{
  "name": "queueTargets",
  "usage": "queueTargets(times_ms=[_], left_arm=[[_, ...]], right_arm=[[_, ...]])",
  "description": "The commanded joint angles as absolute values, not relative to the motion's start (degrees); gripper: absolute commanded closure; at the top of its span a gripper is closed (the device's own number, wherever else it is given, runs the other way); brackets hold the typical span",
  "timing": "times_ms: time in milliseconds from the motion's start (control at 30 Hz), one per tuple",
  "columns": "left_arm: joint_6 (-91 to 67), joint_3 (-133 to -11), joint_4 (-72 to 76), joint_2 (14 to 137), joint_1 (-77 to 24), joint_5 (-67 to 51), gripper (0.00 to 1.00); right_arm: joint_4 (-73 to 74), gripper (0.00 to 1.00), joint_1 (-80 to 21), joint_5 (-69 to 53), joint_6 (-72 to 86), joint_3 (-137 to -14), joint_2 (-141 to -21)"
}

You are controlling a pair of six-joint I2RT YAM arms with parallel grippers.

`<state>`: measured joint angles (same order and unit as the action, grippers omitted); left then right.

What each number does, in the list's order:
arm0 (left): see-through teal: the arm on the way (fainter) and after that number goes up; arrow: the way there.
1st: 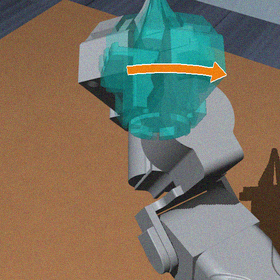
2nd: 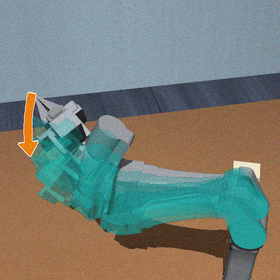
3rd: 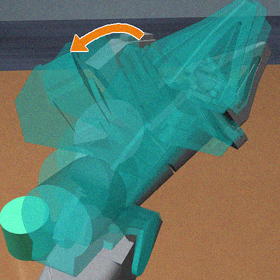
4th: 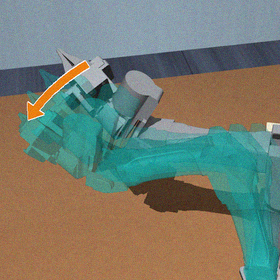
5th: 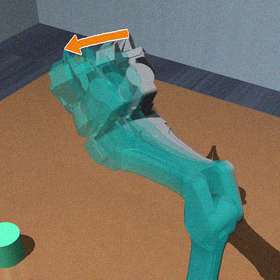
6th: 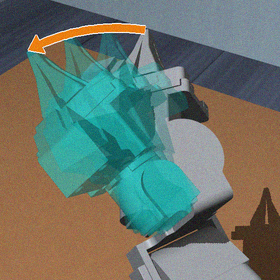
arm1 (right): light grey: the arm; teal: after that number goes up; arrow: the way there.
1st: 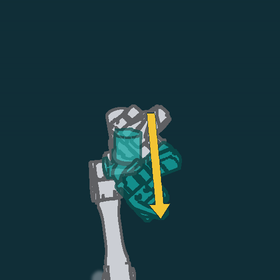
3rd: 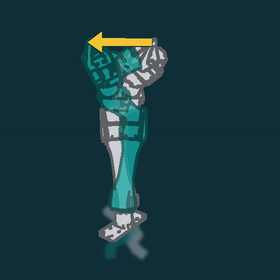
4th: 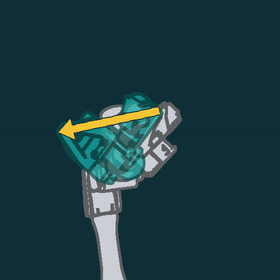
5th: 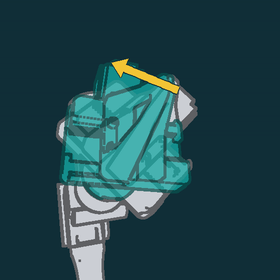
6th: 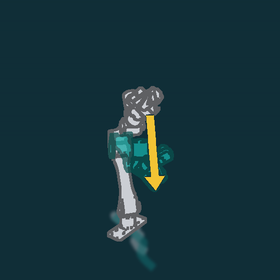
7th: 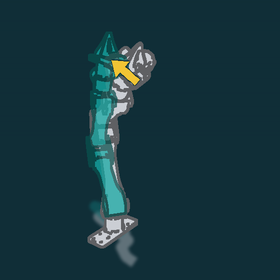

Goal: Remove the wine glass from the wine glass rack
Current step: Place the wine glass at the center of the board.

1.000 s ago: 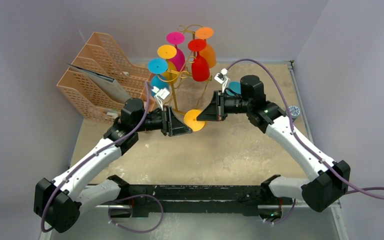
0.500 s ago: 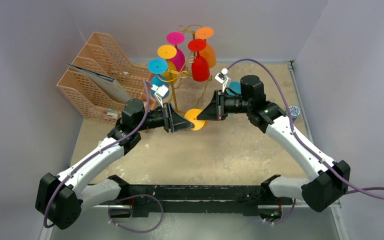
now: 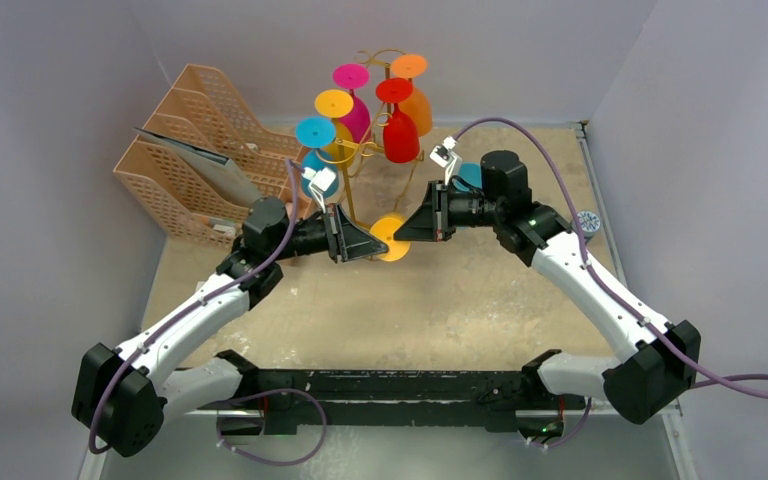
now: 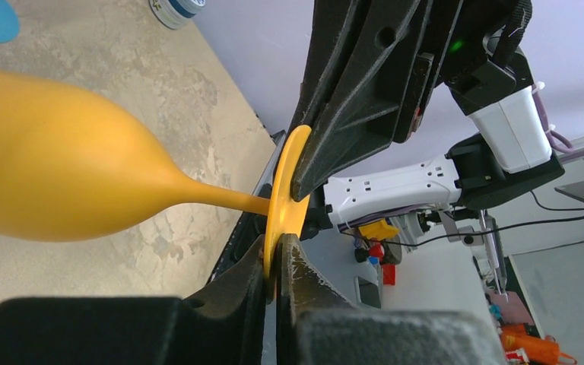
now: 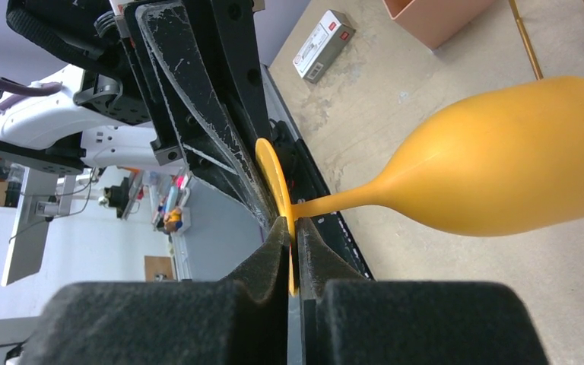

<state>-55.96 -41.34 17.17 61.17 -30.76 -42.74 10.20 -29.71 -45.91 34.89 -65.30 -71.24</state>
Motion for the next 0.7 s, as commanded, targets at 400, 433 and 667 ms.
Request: queueTargets(times_ms=[400, 433, 667], left_arm=[[-49.95, -41.23, 21.45, 58.58, -31.67, -45.77, 1.00], [-48.66, -41.22, 20.98, 57.82, -32.04, -45.49, 1.00], [-36.68, -42.32, 13.30, 53.08, -32.59, -47.22, 1.00]], right_arm=[[27.79, 0.03, -29.97, -41.51, 28.04, -74.82, -66.42], [28.72, 0.01, -29.97, -40.12, 27.66, -75.52, -66.08], [34.11, 0.01, -29.98, -26.43, 27.32, -78.93, -63.76]])
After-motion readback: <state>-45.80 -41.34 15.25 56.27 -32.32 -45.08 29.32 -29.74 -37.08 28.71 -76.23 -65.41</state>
